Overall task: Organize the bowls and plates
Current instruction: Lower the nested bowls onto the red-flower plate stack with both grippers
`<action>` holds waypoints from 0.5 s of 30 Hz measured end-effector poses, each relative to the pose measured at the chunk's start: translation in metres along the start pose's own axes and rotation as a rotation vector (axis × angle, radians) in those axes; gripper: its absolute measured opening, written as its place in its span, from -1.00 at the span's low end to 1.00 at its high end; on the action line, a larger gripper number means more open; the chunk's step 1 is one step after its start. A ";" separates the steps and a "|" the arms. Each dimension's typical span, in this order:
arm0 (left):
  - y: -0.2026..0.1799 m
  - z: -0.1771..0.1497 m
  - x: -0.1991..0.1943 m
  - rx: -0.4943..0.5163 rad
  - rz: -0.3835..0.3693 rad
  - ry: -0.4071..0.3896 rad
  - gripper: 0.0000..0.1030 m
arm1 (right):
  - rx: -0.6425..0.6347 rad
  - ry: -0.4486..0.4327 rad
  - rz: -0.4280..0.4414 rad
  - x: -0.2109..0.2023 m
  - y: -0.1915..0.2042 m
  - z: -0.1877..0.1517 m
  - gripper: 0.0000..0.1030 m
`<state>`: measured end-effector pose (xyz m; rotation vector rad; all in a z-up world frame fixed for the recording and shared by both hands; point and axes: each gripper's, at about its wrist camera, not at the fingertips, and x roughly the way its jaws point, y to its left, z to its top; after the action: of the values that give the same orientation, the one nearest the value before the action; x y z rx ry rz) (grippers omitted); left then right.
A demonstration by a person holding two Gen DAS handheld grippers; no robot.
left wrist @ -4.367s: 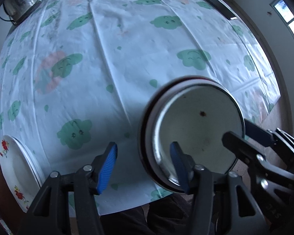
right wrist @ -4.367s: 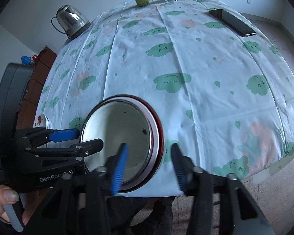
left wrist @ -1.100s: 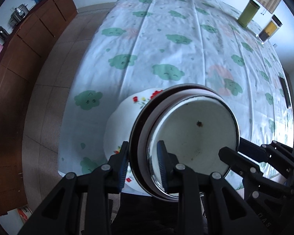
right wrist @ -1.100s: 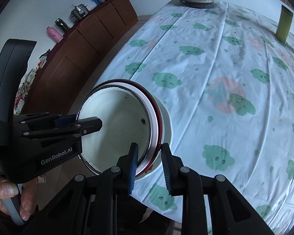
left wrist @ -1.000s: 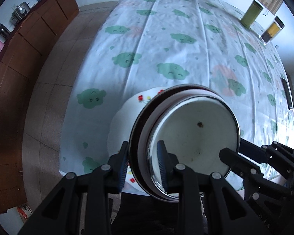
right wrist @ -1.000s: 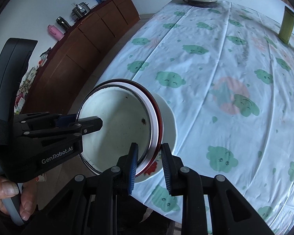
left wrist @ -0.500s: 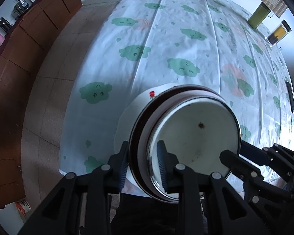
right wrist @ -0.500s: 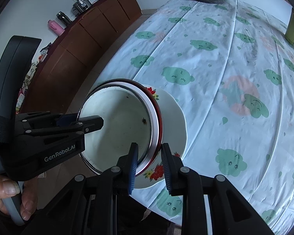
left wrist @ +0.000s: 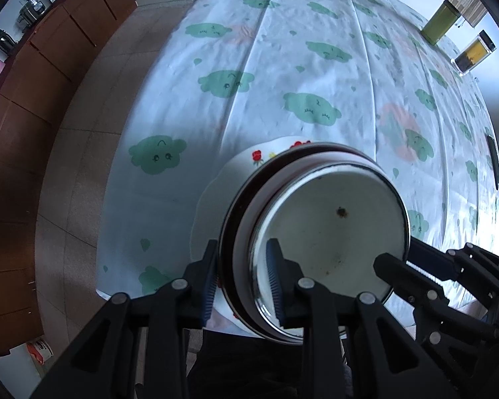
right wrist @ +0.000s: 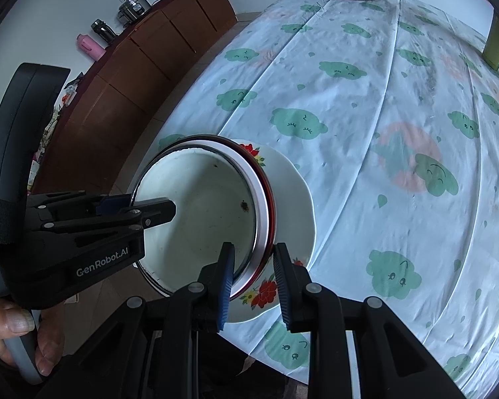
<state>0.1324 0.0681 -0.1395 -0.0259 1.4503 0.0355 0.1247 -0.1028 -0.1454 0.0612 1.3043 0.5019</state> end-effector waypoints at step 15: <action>0.002 0.000 0.008 -0.004 -0.013 0.016 -0.50 | 0.006 0.006 -0.007 0.004 0.000 -0.001 -0.49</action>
<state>0.1331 0.0697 -0.1471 -0.0387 1.4655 0.0280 0.1244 -0.1016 -0.1490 0.0601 1.3113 0.4926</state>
